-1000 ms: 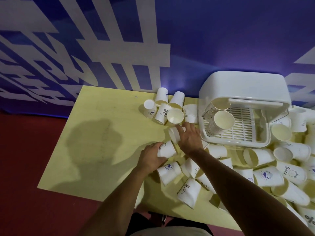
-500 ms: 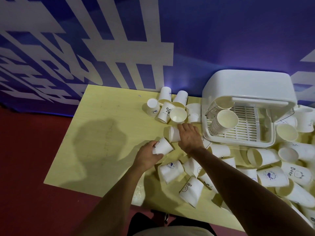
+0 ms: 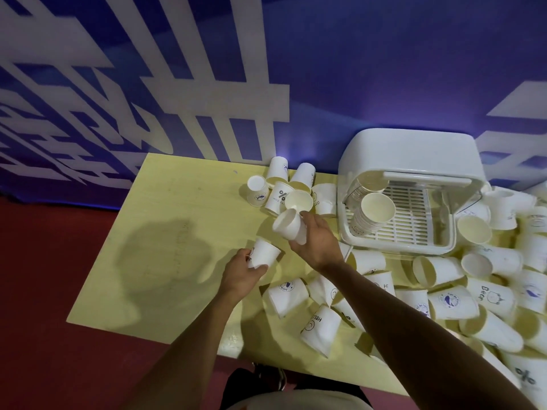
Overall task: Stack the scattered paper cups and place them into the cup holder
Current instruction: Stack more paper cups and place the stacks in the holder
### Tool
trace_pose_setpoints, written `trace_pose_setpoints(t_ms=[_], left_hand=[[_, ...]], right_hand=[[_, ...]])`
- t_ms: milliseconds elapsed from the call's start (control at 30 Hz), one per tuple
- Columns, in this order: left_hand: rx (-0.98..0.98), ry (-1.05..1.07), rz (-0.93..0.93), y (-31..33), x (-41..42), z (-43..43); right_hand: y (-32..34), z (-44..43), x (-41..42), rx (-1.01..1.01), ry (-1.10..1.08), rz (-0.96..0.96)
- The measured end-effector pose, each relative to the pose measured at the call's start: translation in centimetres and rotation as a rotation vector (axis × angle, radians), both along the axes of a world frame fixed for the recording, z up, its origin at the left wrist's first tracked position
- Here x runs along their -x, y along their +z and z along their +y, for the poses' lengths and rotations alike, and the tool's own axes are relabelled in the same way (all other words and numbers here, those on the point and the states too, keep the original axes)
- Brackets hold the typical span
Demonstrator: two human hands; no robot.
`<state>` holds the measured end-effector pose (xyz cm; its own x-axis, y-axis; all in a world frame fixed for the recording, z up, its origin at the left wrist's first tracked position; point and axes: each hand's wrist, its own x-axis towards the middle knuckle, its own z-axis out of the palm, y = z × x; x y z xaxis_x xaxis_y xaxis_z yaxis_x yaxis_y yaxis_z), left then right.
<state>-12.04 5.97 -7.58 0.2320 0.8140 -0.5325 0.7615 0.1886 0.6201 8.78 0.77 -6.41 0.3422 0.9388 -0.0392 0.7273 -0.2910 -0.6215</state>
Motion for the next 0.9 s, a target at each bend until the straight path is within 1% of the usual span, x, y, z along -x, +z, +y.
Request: trace_pose_setpoints(t_ms=[167, 333, 533, 767, 900], left_hand=[[-0.014, -0.01, -0.117, 1.7, -2.7, -0.4], [0.073, -0.018, -0.264, 3.1, -6.1, -1.0], [0.103, -0.067, -0.338, 5.0, -9.5, -1.7], [0.113, -0.086, -0.346, 6.1, -11.6, -3.0], [0.107, -0.115, -0.333, 6.5, -11.5, -3.1]], right_hand=[[2.9, -1.6, -2.0, -0.102, -0.135, 0.114], [5.2, -4.0, -5.1, -0.227, -0.247, 0.177], [8.2, -6.6, -8.8, -0.372, -0.39, 0.21], [8.9, -7.3, -11.3, -0.406, -0.458, 0.132], [8.0, -7.1, -11.7, -0.351, -0.435, 0.118]])
